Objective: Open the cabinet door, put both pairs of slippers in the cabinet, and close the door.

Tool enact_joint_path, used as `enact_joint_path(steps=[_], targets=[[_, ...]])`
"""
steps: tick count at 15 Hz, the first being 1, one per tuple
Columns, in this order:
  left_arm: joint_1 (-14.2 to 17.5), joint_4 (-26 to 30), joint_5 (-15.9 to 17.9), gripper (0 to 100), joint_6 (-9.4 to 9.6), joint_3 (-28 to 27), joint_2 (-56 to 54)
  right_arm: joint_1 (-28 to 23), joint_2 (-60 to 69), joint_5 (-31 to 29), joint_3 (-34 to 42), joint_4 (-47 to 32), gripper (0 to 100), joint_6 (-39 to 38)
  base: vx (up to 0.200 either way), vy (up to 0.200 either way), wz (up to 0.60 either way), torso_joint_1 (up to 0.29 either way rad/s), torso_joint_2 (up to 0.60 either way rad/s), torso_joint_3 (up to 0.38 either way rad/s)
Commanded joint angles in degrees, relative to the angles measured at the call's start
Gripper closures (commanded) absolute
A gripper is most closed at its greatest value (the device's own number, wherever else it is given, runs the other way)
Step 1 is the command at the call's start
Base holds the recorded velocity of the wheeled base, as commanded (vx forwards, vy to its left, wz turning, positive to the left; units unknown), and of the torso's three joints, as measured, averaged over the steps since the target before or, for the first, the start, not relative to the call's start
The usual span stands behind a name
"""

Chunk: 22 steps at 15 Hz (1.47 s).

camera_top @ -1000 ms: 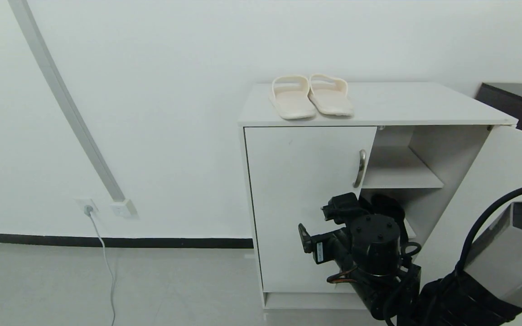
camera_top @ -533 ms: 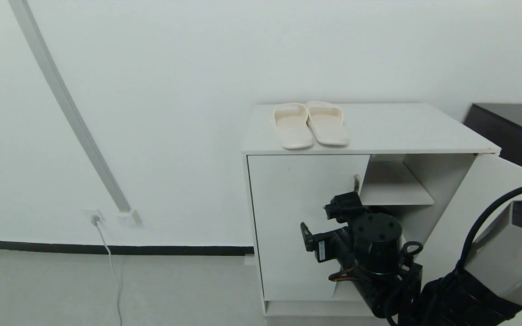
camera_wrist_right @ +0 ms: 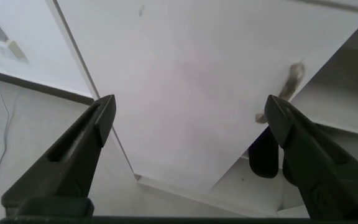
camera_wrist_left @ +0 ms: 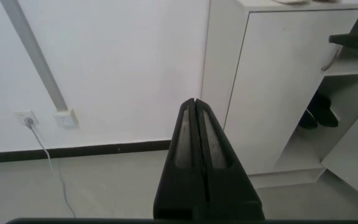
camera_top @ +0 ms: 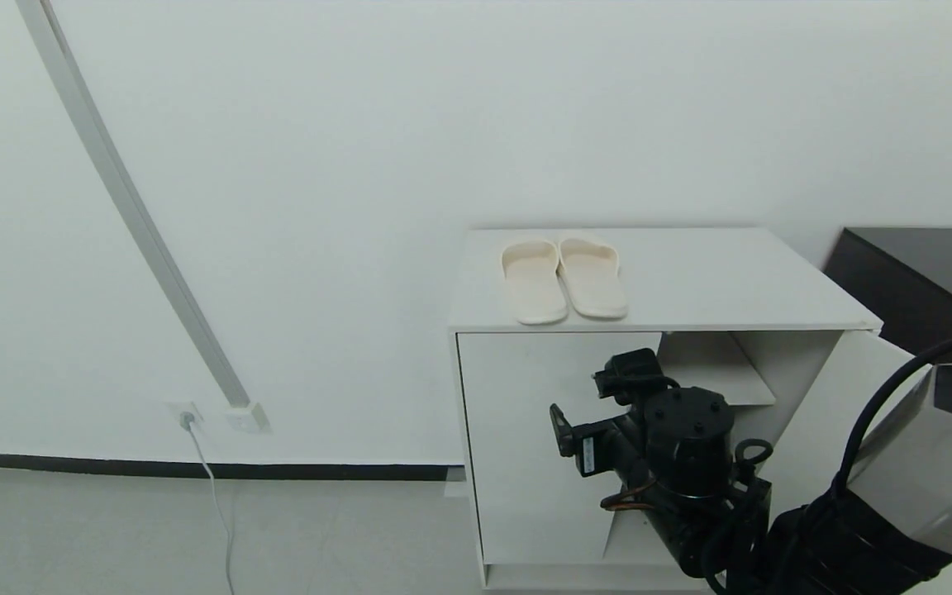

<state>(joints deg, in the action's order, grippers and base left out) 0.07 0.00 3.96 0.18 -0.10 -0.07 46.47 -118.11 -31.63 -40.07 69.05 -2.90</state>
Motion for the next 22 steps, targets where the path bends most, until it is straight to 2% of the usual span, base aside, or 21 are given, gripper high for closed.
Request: enact_joint_path(steps=[1,10,13,15,16,18,21,22], targets=[[0.0,0.0,0.0,100,-0.01,0.0,0.1,0.0,0.0,0.0,-0.1,-0.1,0,0.0,0.0,0.0,0.0,0.251,-0.58,-0.33],[0.0,-0.1,0.0,100,-0.01,0.0,0.1,0.0,-0.1,0.2,-0.2,0.0,0,0.0,0.0,0.0,0.0,0.217,-0.48,-0.269],[0.0,-0.1,0.0,100,-0.01,0.0,0.1,0.0,-0.1,0.4,-0.4,1.1,0,0.2,0.0,0.0,0.0,0.055,-0.13,-0.067],[0.0,-0.1,0.1,100,0.26,0.0,0.1,-0.4,0.2,1.1,-3.4,0.0,0,0.8,0.0,0.0,0.0,0.0,0.0,0.0],[0.0,0.0,0.0,100,0.17,0.0,0.1,-1.0,0.2,1.1,-5.5,-1.6,0,0.8,0.0,0.0,0.0,0.0,0.0,0.0],[0.0,-0.1,0.1,100,0.08,0.0,0.1,-1.5,0.6,1.1,-11.7,-10.9,0,-0.4,0.0,0.0,0.0,0.0,0.0,0.0],[0.0,-0.1,0.0,100,-0.01,0.0,0.1,-2.0,3.0,0.9,-22.0,-30.2,0,-7.9,0.0,0.0,0.0,0.0,0.0,0.0],[0.0,0.0,0.0,100,-0.09,0.0,0.1,-2.0,3.5,0.8,-23.7,-34.1,0,-9.5,0.0,0.0,0.0,0.0,0.0,0.0]])
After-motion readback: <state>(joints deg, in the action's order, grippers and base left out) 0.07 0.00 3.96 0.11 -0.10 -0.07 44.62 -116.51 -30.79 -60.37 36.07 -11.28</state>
